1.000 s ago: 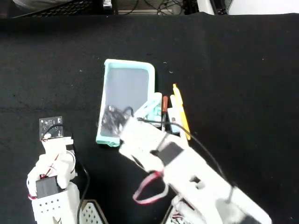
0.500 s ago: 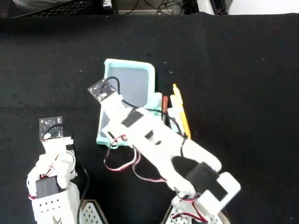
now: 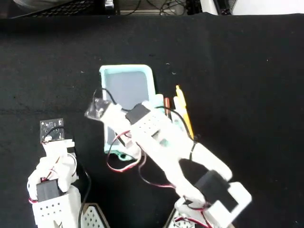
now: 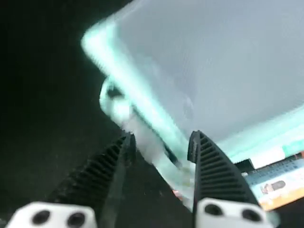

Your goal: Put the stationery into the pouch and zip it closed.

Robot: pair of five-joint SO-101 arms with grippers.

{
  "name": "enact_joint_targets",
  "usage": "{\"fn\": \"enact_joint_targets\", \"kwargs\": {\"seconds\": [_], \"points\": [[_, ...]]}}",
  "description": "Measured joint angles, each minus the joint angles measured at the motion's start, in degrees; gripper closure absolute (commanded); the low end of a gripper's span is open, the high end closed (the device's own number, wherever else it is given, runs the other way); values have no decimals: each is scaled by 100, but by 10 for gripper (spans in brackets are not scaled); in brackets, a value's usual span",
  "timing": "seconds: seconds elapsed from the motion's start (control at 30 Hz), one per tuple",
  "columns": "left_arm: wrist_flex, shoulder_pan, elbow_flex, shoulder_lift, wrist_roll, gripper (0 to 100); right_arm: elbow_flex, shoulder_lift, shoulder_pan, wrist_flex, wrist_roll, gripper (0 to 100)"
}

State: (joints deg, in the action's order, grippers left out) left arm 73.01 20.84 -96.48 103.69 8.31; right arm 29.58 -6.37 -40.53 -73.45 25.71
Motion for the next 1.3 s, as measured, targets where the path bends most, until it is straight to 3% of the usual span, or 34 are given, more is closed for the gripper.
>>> {"fn": "enact_joint_targets", "kwargs": {"seconds": [0.17,0.27,0.4,0.53,0.7,0.93,1.03,1.3], "points": [[0,0,0,0,0,963,448,-862,-70,-220,545,804],[0,0,0,0,0,963,1029,-1398,-580,-211,905,804],[0,0,0,0,0,963,1978,-1749,-1152,519,1169,804],[0,0,0,0,0,963,2470,-1767,-1187,1380,1169,803],[0,0,0,0,0,963,2470,-1380,-1187,1688,1240,804],[0,0,0,0,0,963,1873,-79,-1143,1758,1240,828],[0,0,0,0,0,963,1538,369,-1125,1732,1213,995],[0,53,0,0,0,963,1169,404,-352,1723,237,986]]}}
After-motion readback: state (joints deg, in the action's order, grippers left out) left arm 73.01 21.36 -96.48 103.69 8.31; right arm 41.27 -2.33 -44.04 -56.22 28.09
